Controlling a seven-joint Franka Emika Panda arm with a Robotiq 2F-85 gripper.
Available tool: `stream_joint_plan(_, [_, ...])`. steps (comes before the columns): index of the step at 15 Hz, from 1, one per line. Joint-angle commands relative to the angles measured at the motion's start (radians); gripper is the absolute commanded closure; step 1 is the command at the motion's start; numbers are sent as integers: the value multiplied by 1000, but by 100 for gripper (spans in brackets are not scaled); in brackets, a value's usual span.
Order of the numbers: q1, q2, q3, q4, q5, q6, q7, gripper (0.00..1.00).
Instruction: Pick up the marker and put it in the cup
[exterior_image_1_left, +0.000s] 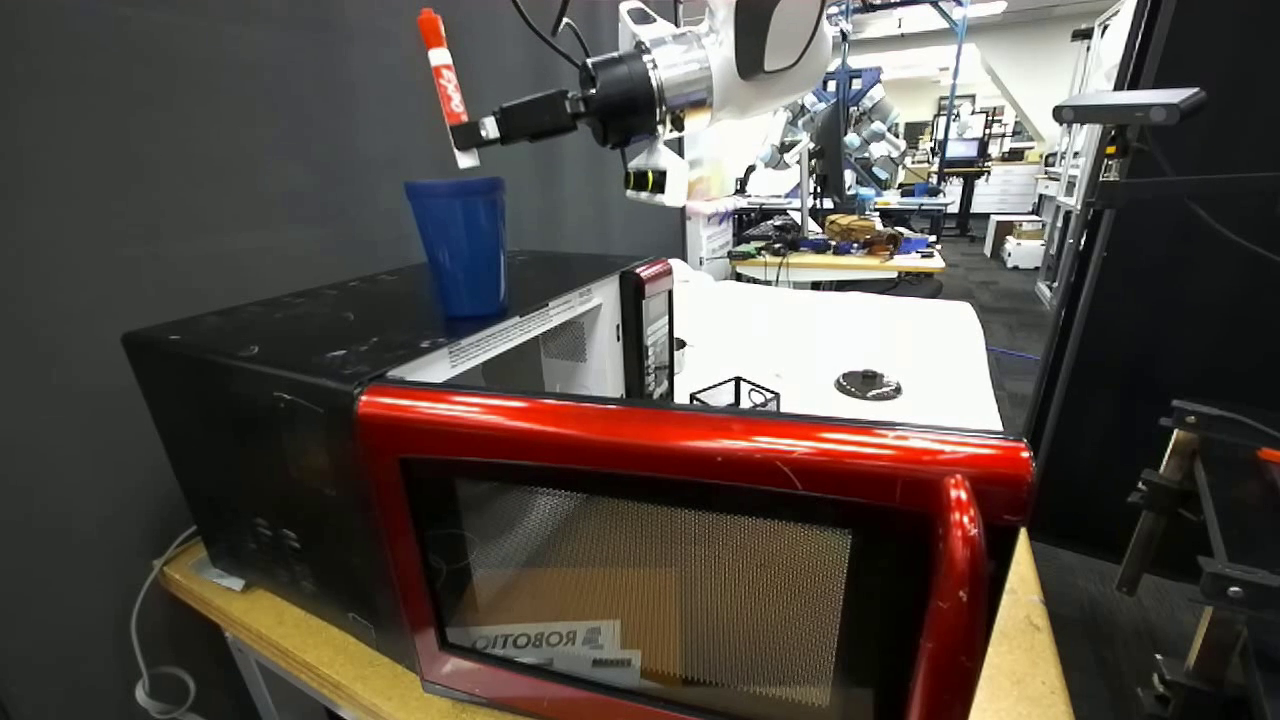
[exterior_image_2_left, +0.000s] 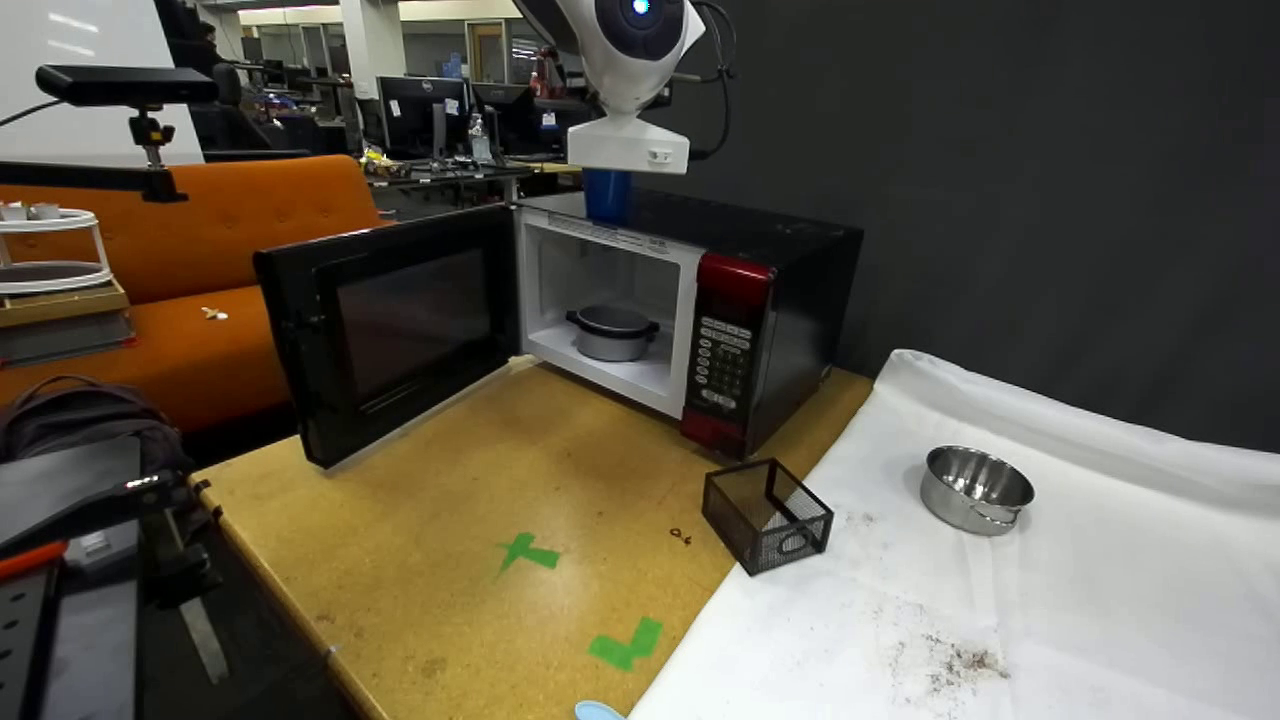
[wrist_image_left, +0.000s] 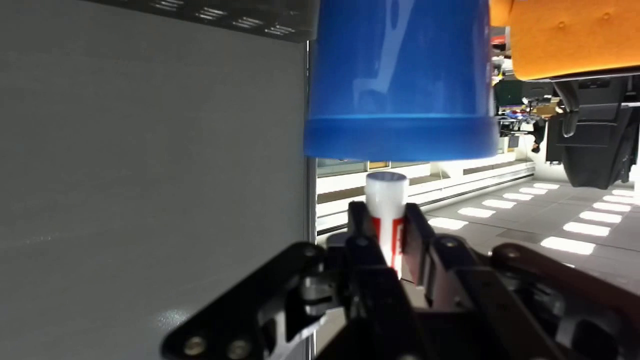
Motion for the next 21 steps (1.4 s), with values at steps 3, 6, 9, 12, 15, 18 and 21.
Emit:
stream_joint_plan(3, [10, -29, 2, -56, 9, 3, 5, 56])
stream_joint_plan(6, [10, -27, 0, -60, 15, 3, -5, 43])
stream_joint_plan(9, [10, -26, 0, -57, 15, 2, -4, 22])
stream_joint_plan(12, [11, -28, 1, -55, 15, 3, -2, 2])
stream_joint_plan(15, [13, -45, 0, -52, -3, 10, 25, 0])
stream_joint_plan(18, [21, -91, -6, -46, -61, 43, 95, 0])
stream_joint_plan(21, [35, -150, -14, -43, -228, 148, 227, 0])
